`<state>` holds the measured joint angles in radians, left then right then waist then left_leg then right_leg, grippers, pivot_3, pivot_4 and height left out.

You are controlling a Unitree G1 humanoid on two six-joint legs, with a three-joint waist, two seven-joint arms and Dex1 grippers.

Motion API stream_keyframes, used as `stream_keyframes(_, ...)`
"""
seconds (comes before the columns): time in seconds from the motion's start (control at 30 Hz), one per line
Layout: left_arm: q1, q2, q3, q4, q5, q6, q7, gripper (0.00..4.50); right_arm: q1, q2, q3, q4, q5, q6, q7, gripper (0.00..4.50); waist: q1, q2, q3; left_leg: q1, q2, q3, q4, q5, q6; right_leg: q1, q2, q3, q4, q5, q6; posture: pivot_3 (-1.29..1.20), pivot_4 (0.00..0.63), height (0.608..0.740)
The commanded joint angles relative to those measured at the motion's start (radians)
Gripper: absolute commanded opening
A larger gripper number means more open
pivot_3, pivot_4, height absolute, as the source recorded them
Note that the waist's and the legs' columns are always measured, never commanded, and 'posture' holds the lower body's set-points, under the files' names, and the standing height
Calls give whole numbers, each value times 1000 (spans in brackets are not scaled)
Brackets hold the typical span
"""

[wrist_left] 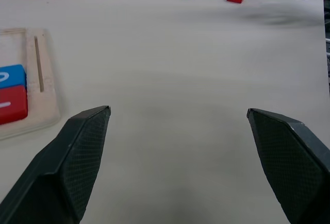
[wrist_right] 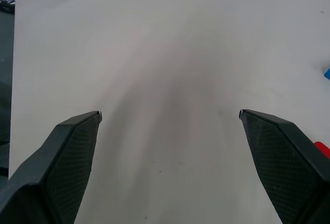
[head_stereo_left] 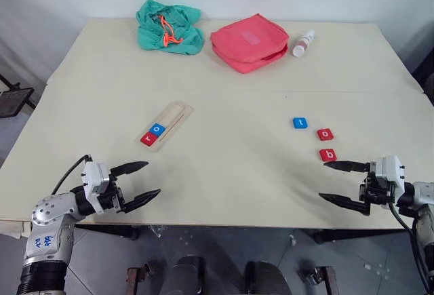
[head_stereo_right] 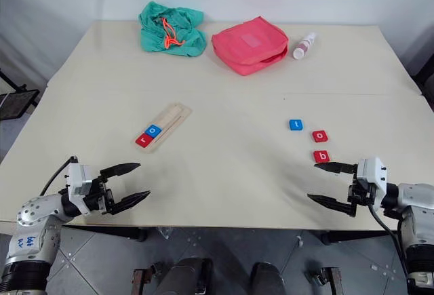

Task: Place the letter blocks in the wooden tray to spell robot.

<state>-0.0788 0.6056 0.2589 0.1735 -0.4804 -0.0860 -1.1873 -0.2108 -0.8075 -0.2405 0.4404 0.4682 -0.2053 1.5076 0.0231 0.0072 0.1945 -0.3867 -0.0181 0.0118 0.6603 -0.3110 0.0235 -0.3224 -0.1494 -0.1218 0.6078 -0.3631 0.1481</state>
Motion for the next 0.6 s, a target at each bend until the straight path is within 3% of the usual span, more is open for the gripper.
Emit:
stream_keyframes(0.03,-21,0,6,2,1,-24,10,4500,-19,-6,-5,-14,2,4,0,4474,1,0,0,0,0,0,0,0,0,0,0,0,0,0,0,0,150,740)
stream_keyframes(0.3,16,8,28,-93,-6,68,130,4500,-52,-1,4,-29,0,38,-10,4474,0,0,0,0,0,0,1,0,0,0,0,0,1,0,0,0,150,740)
stream_keyframes(0.6,238,44,155,-377,-30,268,319,4500,-168,23,52,25,-15,40,1,4474,-5,0,0,0,1,0,1,0,0,0,0,2,1,0,0,0,150,740)
